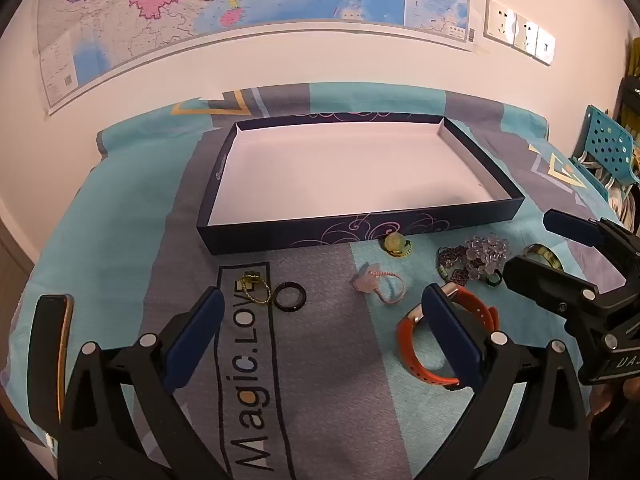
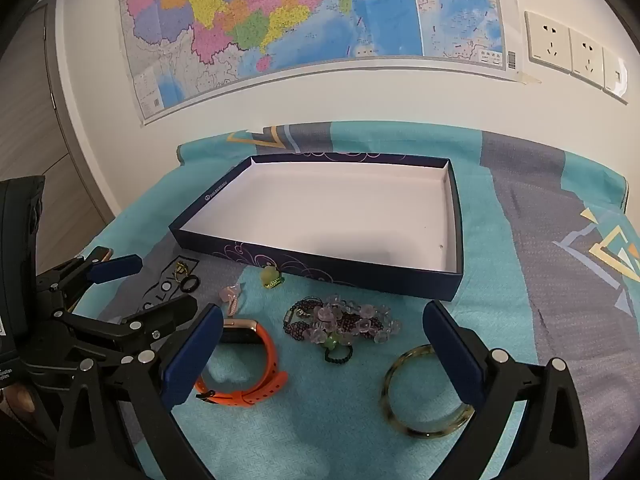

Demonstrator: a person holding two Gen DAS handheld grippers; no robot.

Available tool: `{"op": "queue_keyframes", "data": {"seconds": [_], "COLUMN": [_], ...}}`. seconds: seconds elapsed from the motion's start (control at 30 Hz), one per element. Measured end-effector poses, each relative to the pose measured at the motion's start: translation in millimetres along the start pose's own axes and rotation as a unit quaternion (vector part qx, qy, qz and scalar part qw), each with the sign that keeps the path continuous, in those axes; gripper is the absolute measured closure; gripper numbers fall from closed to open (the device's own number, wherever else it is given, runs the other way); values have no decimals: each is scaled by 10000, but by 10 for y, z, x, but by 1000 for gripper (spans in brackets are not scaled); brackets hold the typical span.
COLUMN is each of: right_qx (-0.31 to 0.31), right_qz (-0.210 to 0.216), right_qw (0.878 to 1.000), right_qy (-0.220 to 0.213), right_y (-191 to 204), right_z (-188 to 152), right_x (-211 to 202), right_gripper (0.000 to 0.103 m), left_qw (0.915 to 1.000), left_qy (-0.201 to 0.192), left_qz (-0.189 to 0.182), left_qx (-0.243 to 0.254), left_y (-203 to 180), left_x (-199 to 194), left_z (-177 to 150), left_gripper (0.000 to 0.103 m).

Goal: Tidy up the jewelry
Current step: 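Grasp the orange watch with the left tool while the right tool grasps the tortoiseshell bangle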

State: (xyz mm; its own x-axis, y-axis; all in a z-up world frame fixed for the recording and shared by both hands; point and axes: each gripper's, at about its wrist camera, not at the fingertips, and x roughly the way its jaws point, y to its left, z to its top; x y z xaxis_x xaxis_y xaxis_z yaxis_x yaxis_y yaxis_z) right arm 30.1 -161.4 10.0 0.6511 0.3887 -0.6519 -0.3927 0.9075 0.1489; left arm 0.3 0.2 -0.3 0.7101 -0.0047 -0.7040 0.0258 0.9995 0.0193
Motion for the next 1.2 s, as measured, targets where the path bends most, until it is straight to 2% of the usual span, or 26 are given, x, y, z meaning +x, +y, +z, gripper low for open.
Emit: {"op": "queue_keyframes", "data": {"seconds": [0.8, 1.2], "right_qx": [59, 390], "right_qz": [-3, -407], "right_qw": [10000, 9983], "right_qy": [-6, 117], "right_y": [-92, -604], "right_z": [0, -95], "right_x": [-21, -135], "right_gripper": [6, 6], "left_qw": [9999, 9986], "left_qy": [57, 213], "left_qz": [-83, -451], "left_qx": [24, 193], "left_y": [-79, -136], "left_x": [20, 48], "left_z": [-30, -79], "left_gripper": [6, 6]}}
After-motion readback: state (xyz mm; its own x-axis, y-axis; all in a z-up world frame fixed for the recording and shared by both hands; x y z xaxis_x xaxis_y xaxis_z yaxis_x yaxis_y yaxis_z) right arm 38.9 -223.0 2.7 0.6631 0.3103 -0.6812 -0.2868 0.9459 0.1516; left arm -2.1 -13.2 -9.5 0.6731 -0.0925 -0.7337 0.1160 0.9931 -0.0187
